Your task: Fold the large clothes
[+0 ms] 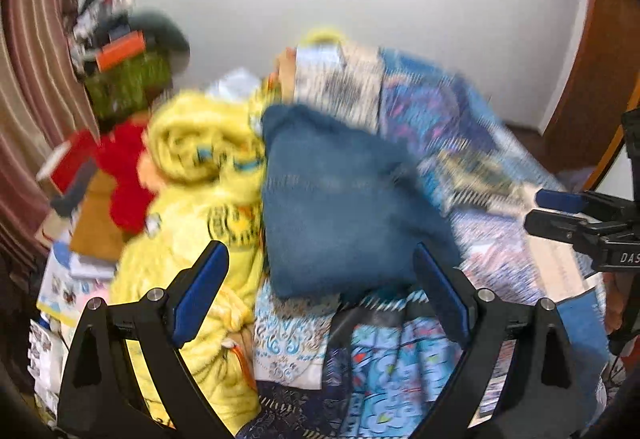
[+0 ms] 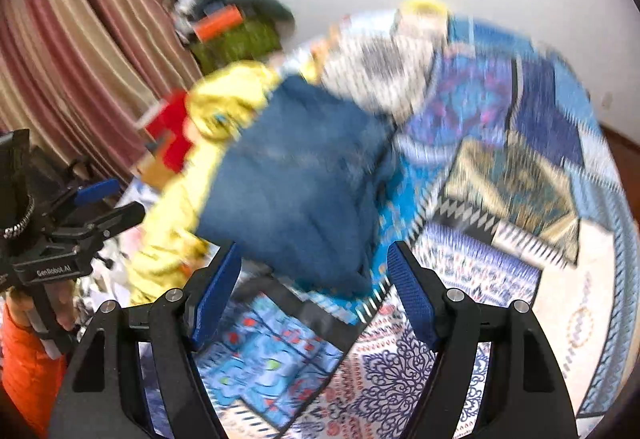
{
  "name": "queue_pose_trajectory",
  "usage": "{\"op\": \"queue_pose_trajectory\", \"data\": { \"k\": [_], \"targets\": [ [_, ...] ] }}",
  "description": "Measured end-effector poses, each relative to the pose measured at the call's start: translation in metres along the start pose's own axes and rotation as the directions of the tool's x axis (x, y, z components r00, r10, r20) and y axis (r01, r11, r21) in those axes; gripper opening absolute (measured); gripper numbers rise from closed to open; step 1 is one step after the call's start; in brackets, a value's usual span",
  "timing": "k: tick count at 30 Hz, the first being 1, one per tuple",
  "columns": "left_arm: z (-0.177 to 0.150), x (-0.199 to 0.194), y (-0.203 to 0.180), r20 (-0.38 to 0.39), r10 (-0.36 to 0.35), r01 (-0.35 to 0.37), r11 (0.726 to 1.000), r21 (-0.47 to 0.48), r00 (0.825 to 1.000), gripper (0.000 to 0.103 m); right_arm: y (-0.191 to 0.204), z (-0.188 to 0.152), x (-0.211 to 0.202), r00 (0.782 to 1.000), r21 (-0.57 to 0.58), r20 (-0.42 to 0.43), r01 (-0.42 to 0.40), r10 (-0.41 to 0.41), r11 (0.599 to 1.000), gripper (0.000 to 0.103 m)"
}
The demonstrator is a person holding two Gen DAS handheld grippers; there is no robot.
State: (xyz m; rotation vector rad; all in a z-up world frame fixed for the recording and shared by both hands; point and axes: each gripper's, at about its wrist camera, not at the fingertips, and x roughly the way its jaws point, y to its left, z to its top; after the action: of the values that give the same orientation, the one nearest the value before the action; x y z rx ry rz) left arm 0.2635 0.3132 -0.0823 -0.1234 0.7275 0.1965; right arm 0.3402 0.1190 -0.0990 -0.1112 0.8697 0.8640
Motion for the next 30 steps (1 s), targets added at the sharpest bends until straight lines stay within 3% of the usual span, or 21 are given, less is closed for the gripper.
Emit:
{"op": "queue_pose_trajectory", "data": {
  "k": [3, 5, 9, 11, 16, 18, 20, 23, 25, 30],
  "targets": [
    [0.007, -0.055, -0.015, 0.127, -0.008, 0.007, 1.0, 0.007, 0.992, 0.094, 0.017, 0.004, -0.043, 0.994, -0.028, 0.109, -0.01, 0.013, 1.0, 0.072],
    [0.008, -0.095, -0.025, 0.222, -0.023, 0.023, 1.0, 0.006, 0.975, 0.094, 0.033, 0.006, -0.075, 0.981, -0.054, 0.194, -0.011, 0.021, 0.998, 0.073],
    [0.0, -0.161, -0.043, 0.386, -0.042, 0.044, 0.999, 0.006, 0.922, 0.094, 0.06, -0.006, -0.136, 0.932, -0.1, 0.357, -0.026, 0.061, 0.995, 0.073],
    [-0.011, -0.191, -0.054, 0.465, -0.027, 0.028, 1.0, 0.004, 0.885, 0.094, 0.073, -0.016, -0.158, 0.906, -0.125, 0.419, -0.009, 0.061, 0.992, 0.073],
    [-0.04, -0.234, -0.074, 0.574, 0.03, -0.029, 1.0, -0.011, 0.818, 0.094, 0.099, -0.046, -0.201, 0.835, -0.162, 0.545, 0.021, 0.072, 0.987, 0.073],
    [-0.05, -0.242, -0.082, 0.595, 0.058, -0.061, 0.998, -0.015, 0.802, 0.094, 0.104, -0.056, -0.207, 0.819, -0.16, 0.568, 0.017, 0.078, 0.987, 0.073],
    [-0.06, -0.248, -0.089, 0.606, 0.059, -0.058, 0.998, -0.021, 0.793, 0.094, 0.11, -0.066, -0.211, 0.804, -0.15, 0.591, 0.035, 0.061, 0.988, 0.074],
    [-0.069, -0.25, -0.092, 0.6, 0.052, -0.043, 0.999, -0.03, 0.798, 0.094, 0.113, -0.076, -0.212, 0.787, -0.127, 0.616, 0.068, 0.025, 0.99, 0.086],
    [-0.073, -0.249, -0.092, 0.598, 0.06, -0.048, 0.998, -0.036, 0.799, 0.1, 0.113, -0.08, -0.21, 0.777, -0.112, 0.63, 0.093, -0.002, 0.989, 0.087],
    [-0.076, -0.246, -0.091, 0.584, 0.062, -0.038, 0.998, -0.054, 0.809, 0.102, 0.111, -0.083, -0.212, 0.779, -0.081, 0.626, 0.12, -0.043, 0.989, 0.1]
  ]
}}
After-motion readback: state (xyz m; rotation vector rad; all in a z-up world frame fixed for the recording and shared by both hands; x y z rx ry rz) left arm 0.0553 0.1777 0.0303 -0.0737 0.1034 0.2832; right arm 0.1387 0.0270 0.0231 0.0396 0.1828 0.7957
